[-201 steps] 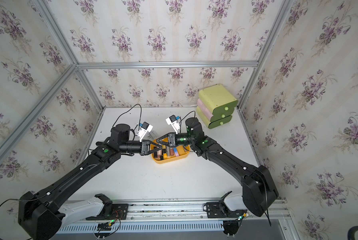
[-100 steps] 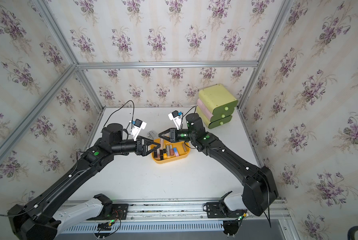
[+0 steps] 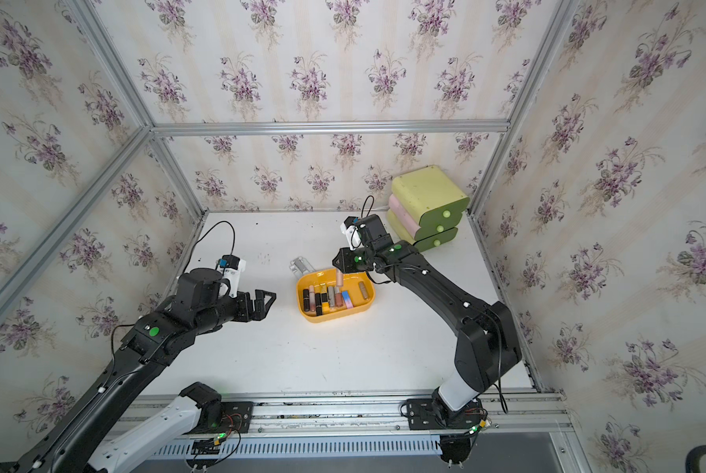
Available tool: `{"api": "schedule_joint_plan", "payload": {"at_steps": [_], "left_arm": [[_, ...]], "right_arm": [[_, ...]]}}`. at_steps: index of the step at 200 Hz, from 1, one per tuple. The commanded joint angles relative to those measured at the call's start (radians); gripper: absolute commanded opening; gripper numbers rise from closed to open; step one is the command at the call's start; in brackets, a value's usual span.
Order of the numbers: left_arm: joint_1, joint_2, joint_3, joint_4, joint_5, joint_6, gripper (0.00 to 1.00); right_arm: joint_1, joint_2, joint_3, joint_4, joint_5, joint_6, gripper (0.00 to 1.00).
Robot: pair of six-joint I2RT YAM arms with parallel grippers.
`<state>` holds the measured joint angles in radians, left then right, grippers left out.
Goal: Put the lipstick into the storage box
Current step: Place the lipstick in the storage box.
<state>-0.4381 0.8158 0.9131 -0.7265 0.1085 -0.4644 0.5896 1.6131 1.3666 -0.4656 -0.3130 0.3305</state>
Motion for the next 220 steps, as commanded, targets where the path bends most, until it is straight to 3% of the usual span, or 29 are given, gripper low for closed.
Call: {"api": "schedule_joint_plan", "payload": {"at_steps": [1, 66, 220], "left_arm": [[0.002, -0.005, -0.012, -0.045, -0.066, -0.020, 1.00], [0.006, 0.002, -0.048, -0.112, -0.099, -0.033, 1.00], [0.009, -0.015, -0.096, -0.138, -0.096, -0.039, 1.00]], "right_arm": [[0.001, 0.025, 0.019, -0.052, 0.080, -0.055, 0.17], [0.001, 0.115, 0.031, -0.083, 0.170, -0.113, 0.18], [0.001, 0.257, 0.039, -0.074, 0.218, -0.151, 0.18]]}}
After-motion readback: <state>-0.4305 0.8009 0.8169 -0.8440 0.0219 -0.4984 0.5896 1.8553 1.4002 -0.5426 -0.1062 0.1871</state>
